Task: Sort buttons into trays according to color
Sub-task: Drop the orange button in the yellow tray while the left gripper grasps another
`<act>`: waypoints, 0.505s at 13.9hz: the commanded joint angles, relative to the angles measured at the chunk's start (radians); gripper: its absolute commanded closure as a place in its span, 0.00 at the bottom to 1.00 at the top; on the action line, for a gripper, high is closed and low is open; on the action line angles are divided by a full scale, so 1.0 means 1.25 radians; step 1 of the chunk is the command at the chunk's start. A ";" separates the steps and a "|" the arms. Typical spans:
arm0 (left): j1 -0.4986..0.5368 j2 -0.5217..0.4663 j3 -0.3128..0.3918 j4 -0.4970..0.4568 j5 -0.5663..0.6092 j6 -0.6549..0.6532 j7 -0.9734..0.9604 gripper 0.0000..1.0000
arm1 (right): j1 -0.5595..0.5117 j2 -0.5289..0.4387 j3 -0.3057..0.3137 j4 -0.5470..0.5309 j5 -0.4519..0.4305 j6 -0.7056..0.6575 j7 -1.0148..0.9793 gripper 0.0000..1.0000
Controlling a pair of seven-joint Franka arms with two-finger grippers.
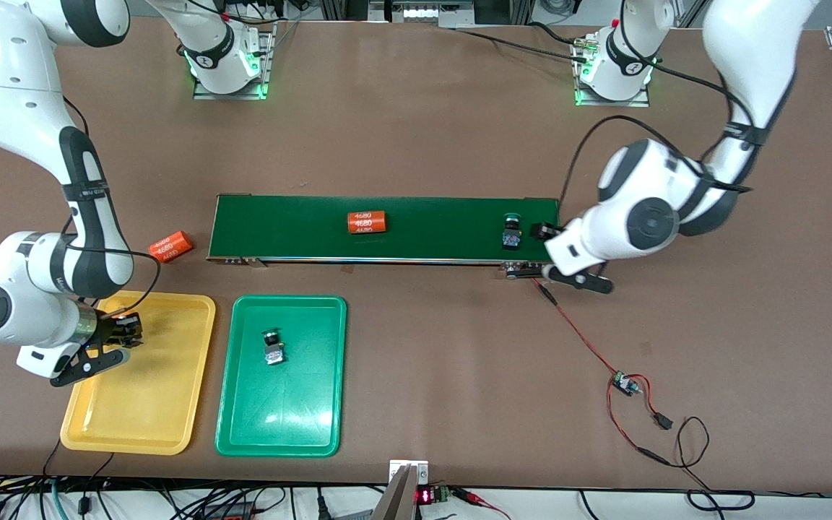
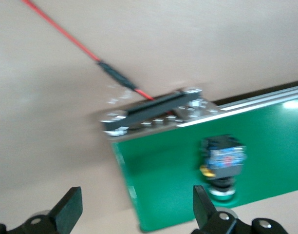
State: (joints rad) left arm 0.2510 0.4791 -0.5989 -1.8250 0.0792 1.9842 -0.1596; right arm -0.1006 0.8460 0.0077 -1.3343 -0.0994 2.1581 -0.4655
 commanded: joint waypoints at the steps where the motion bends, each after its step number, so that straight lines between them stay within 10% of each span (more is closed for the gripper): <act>1: 0.064 0.004 0.004 0.003 0.011 -0.015 0.128 0.00 | -0.004 0.017 0.002 0.022 -0.004 0.008 -0.009 0.71; 6: 0.212 0.032 0.019 -0.030 0.026 -0.024 0.281 0.00 | -0.005 0.014 0.002 0.014 0.005 0.006 0.003 0.00; 7: 0.224 0.025 0.021 -0.032 0.027 -0.048 0.276 0.00 | -0.005 0.009 0.002 0.015 0.007 0.003 0.005 0.00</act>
State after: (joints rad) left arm 0.5194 0.5377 -0.5600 -1.8461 0.0902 1.9638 0.1801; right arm -0.1029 0.8571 0.0073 -1.3334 -0.0981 2.1704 -0.4652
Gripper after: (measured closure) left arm 0.000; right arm 0.181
